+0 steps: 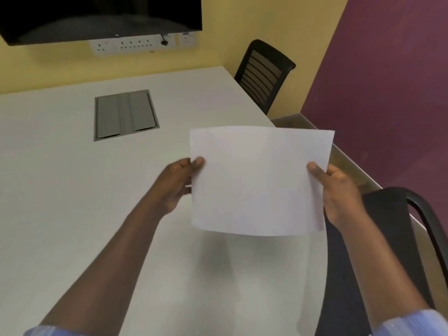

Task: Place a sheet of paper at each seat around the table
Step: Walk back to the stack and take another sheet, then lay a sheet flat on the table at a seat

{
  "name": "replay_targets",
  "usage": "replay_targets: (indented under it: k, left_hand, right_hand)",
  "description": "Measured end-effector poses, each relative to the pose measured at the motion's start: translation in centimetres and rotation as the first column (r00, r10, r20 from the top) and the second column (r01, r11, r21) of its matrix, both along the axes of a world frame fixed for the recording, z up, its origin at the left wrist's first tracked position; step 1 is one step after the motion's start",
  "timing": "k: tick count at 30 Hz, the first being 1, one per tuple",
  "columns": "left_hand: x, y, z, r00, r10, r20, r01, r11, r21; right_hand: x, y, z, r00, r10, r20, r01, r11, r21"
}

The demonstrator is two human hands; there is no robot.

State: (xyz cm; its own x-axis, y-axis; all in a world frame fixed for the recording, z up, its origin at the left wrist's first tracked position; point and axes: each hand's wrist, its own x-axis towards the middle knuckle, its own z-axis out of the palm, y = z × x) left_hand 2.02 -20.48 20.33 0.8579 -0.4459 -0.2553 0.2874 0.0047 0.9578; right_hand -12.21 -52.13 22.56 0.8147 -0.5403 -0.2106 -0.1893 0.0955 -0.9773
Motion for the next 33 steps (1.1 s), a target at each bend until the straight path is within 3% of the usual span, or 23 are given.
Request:
replay_targets:
  k: [3,6,10,15,23,28,33]
  left_hand:
    - [-1.1,-3.0,-3.9,0.994,-0.075,-0.078,0.084,0.989,0.121]
    - [-1.7,-5.5,-7.8,0.996,0.01,-0.094,0.014,0.969,0.245]
    - [-2.5,-7.7,-13.2,0.994,0.101,-0.027,-0.077,0.884,0.461]
    - [-2.5,-9.2,-18.4,0.997,0.038,0.067,-0.072,0.75,0.657]
    - [-1.3,-9.6,-22.7,0.971,-0.16,0.177,-0.056,0.568,0.821]
    - [-0.7,-9.2,-23.6,0.954,-0.231,0.19,-0.043,0.524,0.851]
    - [-0.7,-9.0,-23.3,0.905,-0.315,0.285,-0.11,0.473,0.874]
  right_hand:
    - [-1.2,-1.1,-4.6,0.981,-0.137,-0.138,0.137,0.99,-0.009]
    - [-2.2,-2.2,-9.5,0.942,-0.208,-0.262,0.221,0.975,0.021]
    - [-3.3,-3.1,-16.0,0.891,-0.25,-0.378,0.272,0.962,0.006]
    - [-3.8,-3.3,-21.8,0.833,-0.296,-0.467,0.29,0.953,-0.087]
    - [-3.6,-3.7,-25.2,0.792,-0.254,-0.556,0.164,0.965,-0.206]
    - [-4.0,-3.5,-25.3,0.774,-0.247,-0.583,0.049,0.941,-0.335]
    - [-4.3,-3.0,-24.5,0.752,-0.265,-0.604,-0.159,0.816,-0.556]
